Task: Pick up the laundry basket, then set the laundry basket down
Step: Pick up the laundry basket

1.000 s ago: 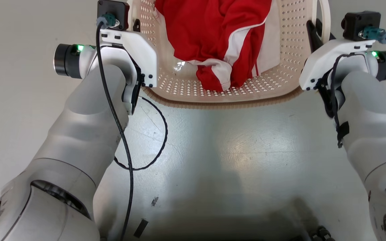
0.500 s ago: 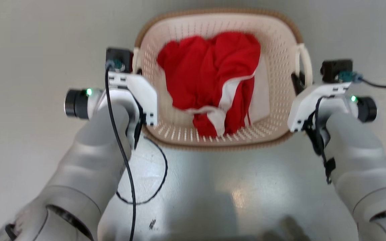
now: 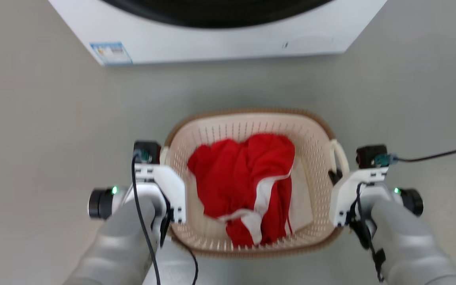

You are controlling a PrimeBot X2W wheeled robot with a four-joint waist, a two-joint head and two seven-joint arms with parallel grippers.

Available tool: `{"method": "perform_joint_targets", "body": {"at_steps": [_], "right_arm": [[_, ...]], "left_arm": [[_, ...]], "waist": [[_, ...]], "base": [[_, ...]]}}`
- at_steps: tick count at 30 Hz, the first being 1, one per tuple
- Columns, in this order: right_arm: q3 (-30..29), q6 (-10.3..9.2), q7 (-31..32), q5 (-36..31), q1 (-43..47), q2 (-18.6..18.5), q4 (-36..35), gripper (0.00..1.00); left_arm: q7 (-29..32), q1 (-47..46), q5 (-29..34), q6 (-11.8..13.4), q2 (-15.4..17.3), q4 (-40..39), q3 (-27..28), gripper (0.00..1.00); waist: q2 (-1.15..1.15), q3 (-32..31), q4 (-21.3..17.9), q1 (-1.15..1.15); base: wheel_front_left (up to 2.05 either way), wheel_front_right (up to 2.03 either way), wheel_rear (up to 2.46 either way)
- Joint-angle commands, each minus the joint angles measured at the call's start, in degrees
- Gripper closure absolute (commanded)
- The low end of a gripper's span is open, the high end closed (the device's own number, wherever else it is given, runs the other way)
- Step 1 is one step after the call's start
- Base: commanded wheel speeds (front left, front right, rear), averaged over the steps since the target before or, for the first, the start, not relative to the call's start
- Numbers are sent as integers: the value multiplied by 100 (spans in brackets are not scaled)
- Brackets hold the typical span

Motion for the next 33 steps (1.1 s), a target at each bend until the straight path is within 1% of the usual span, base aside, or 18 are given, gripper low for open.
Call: {"method": "perform_joint_targets", "body": {"at_steps": [1,9,21,26,33], "right_arm": [[243,28,61,99,289,55,-93,100],[907,28,406,654,851,55,-261,100],[1692,28,765,1130,1473,55,-380,100],[1842,28,807,1223,1542,55,-319,100],[1908,28,768,1283,1530,55,-211,100]], "left_arm": [[-32,137,-56,-54,123,-36,49,100],[34,837,-288,-123,123,42,-49,100],[174,1600,-568,-159,123,0,-223,100],[190,1781,-684,-145,123,-46,-267,100],[198,1837,-769,-127,123,-41,-324,100]], "waist": [[0,-620,-161,0],[0,-1551,-346,0],[0,-2601,-365,0],[0,-2808,-344,0],[0,-2895,-299,0]], "base": [[0,0,0],[0,0,0],[0,0,0],[0,0,0],[0,0,0]]}}
